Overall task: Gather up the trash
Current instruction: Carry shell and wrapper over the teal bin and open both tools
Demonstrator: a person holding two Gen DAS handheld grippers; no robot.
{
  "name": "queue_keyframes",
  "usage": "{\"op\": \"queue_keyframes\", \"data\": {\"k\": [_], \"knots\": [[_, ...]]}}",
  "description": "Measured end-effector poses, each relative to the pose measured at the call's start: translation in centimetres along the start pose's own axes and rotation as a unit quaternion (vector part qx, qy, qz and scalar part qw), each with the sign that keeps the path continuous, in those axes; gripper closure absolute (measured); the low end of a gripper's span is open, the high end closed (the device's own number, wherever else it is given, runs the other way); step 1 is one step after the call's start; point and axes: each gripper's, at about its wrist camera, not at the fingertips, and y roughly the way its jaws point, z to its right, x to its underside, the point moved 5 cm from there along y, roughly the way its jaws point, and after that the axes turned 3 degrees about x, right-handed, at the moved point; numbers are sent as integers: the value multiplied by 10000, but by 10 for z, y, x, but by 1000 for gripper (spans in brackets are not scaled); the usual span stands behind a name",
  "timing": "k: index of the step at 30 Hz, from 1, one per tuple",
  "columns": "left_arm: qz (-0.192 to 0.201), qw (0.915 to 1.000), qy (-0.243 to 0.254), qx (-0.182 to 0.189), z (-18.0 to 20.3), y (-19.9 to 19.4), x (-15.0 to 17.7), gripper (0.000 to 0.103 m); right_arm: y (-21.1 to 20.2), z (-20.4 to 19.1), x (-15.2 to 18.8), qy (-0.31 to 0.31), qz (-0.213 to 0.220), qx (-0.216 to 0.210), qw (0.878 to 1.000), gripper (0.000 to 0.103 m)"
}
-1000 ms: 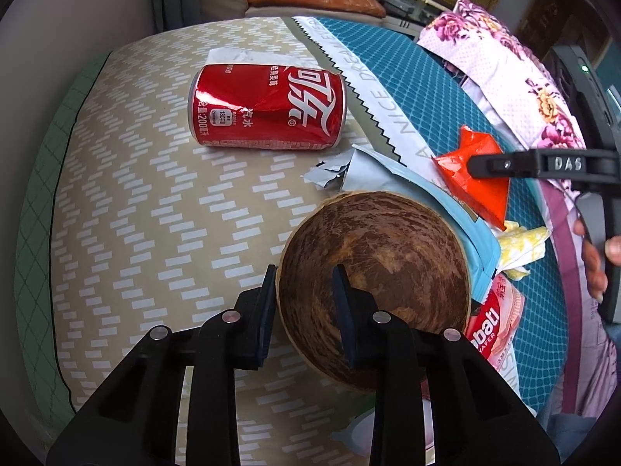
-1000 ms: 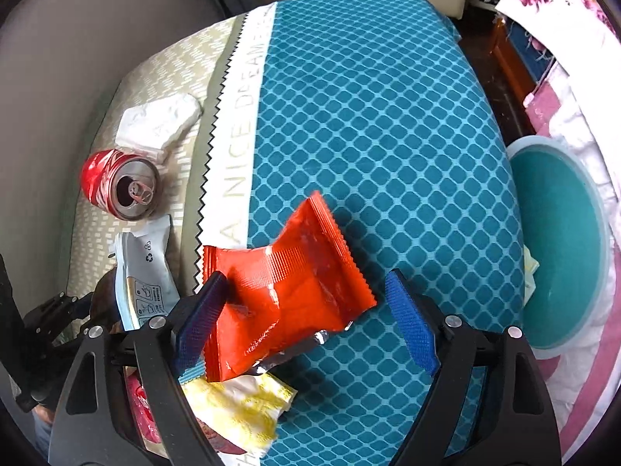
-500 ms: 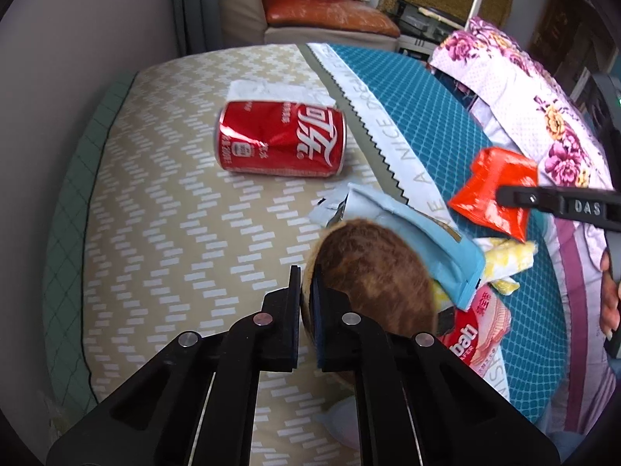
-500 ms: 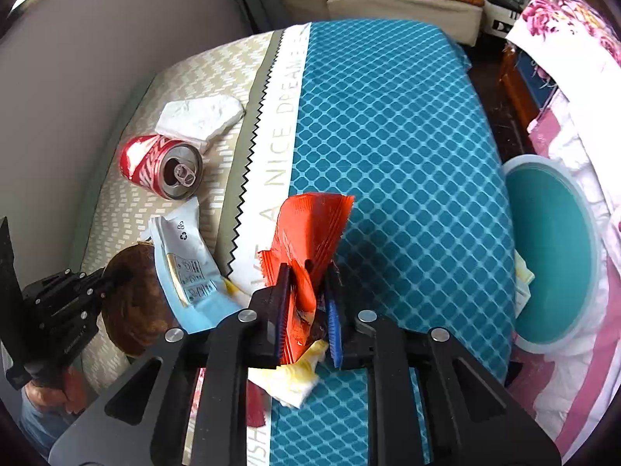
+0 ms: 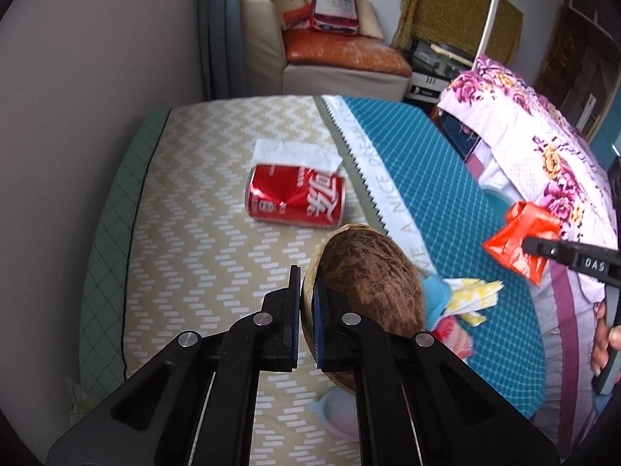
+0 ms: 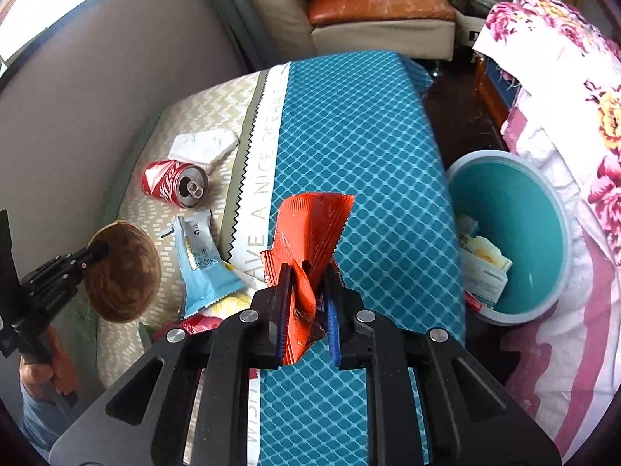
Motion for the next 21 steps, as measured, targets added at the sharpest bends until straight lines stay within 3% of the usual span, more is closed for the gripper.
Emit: {"op": "queue_keyframes", "data": {"k": [11,21], "knots": [[180,9976,573,334,78,-5,-34,97,-30,45,9,484,386,-109,9980,88],[-70,9902,1225,667,168,30,-48,97,-46,111,13,1086,627,34,9921,88]]}}
